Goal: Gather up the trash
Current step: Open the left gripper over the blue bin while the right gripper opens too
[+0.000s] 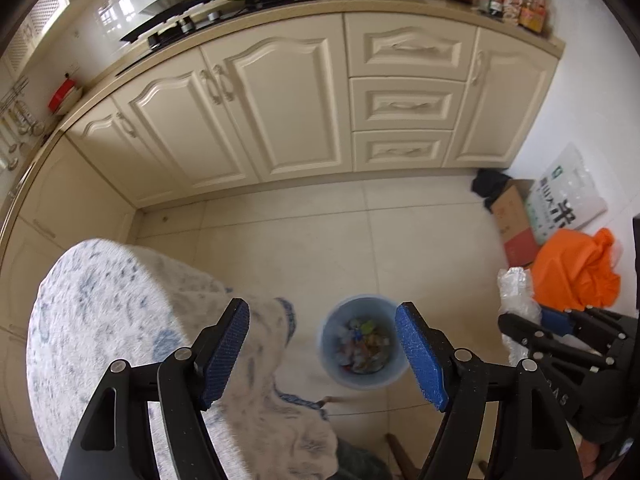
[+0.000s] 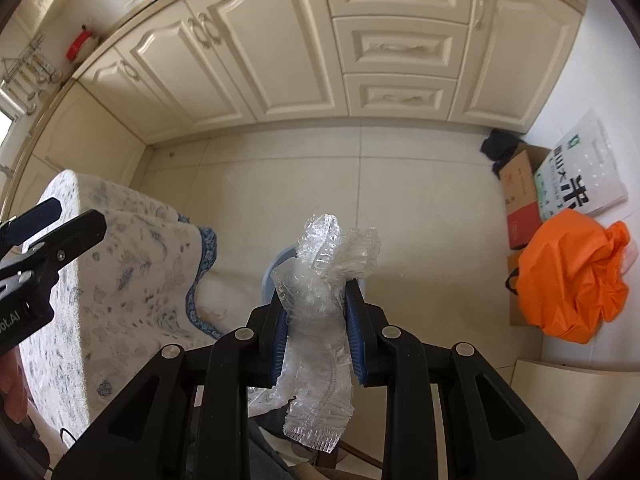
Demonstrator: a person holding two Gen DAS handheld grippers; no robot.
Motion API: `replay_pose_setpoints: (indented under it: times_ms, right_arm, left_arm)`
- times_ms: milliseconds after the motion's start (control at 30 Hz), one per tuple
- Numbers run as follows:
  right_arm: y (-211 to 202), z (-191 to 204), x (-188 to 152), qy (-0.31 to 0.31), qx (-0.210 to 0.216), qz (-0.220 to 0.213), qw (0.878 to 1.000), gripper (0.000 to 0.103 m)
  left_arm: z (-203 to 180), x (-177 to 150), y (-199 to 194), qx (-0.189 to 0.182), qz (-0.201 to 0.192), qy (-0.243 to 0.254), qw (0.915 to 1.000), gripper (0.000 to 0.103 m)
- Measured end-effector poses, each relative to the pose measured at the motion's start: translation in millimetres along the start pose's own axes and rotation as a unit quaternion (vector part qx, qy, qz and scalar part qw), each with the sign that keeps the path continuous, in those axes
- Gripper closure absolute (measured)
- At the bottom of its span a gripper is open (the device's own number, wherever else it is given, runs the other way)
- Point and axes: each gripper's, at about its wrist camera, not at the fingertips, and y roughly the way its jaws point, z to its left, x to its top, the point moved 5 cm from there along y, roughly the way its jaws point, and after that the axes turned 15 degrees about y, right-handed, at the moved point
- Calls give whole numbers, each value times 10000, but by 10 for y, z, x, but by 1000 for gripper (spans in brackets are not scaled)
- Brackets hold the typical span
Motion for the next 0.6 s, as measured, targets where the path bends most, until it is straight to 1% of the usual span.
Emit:
replay_pose_setpoints:
  times_ms: [133,167,200,233,300,333,433,600]
  right_arm:
    - [75,223,3,-210,51,38,9998,75]
    - [68,295,7,-288,42,-29,9996,74]
    - [60,341,12,-325,20,-95,9994,68]
    - [51,387,22,-348,-12,-163,9993,62]
    - [27,472,59,-358,40,-309,9989,21]
    - [7,511,65,-383,90,-400,9984,18]
    - [0,608,51,-567,-38,-502,9971,18]
    - [97,644,-10,-636,-154,-340,9973,18]
  left_arm:
    - [102,-155,38,83,189,-197,9996,31]
    - [124,-180,46,102,236,-241,9994,31]
    - [169,-217,45,115,268,-280,9992,31]
    - [203,-243,51,137,292,-316,9990,31]
    - [278,-288,29,195,348,-396,9984,31]
    - [302,-304,22,211,366,-422,9982,31]
    - [353,-352,27,204,406,-498,9977,31]
    - [403,-429,34,159,447,-593,9971,31]
